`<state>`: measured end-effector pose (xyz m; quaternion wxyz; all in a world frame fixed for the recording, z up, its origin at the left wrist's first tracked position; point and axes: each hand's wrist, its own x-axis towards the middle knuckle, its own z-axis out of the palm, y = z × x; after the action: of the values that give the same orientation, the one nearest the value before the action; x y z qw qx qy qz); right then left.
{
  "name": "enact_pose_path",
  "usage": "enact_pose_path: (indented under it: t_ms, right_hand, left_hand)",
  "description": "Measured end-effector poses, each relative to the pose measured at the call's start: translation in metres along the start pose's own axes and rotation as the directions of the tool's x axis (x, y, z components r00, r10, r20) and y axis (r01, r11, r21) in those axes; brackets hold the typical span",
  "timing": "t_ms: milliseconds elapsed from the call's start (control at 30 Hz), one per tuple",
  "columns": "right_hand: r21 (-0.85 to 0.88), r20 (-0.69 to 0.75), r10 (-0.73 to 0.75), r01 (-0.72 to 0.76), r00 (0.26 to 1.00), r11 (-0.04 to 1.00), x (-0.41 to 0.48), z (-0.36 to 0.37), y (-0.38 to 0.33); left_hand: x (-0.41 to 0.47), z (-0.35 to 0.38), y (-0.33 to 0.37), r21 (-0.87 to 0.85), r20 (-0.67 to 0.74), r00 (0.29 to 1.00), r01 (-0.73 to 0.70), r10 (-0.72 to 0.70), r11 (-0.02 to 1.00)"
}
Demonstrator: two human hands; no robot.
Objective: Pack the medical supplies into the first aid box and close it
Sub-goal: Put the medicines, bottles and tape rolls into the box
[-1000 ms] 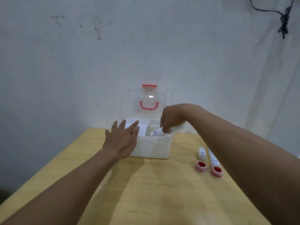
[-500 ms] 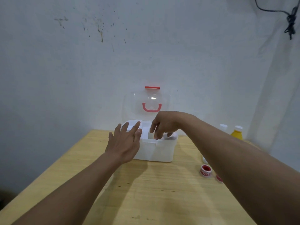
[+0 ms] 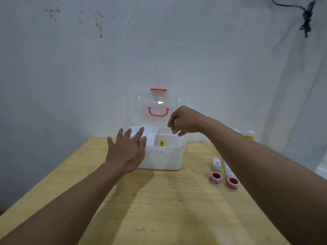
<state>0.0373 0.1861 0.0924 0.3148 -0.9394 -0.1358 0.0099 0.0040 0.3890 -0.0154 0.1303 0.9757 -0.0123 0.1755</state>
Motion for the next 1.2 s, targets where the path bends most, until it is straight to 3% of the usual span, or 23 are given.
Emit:
enact_pose_path:
  t_ms: [100,300,533,633,767,900,1200]
  right_hand:
    - [-0.041,-0.078,0.019,-0.022,0.997,0.999,-0.015,-0.015,0.012]
    - [-0.229,-0.131,0.178,-0.205,0.975,0.952,-0.051,-0.035,0.046]
    - [-0.578,-0.056,0.469,-0.412,0.881,0.704,-0.097,-0.021,0.079]
    - [-0.533,-0.105,0.483,-0.459,0.869,0.711,-0.093,-0.001,0.102]
    - [-0.494,-0.275,0.37,-0.461,0.887,0.737,-0.085,0.018,0.115]
    - [-0.517,-0.282,0.348,-0.447,0.894,0.73,-0.079,0.024,0.113]
    - [-0.358,-0.204,0.383,-0.433,0.901,0.828,-0.065,0.031,0.116]
  left_hand:
    - [-0.003,0.003,0.006,0.148,-0.094,0.995,-0.016,0.03,0.989]
    - [-0.006,0.013,0.016,-0.041,-0.089,0.996,0.001,-0.005,0.999]
    - [-0.011,0.011,0.017,-0.037,-0.055,0.998,-0.009,0.007,0.999]
    - [-0.012,0.01,0.016,-0.029,-0.042,0.999,-0.004,0.003,1.0]
    - [-0.01,0.009,0.018,-0.017,-0.037,0.999,-0.004,0.004,1.0]
    - [-0.009,0.007,0.018,-0.014,-0.022,1.0,-0.002,0.002,1.0]
    - [-0.008,0.005,0.014,-0.129,-0.106,0.994,-0.008,-0.005,0.992]
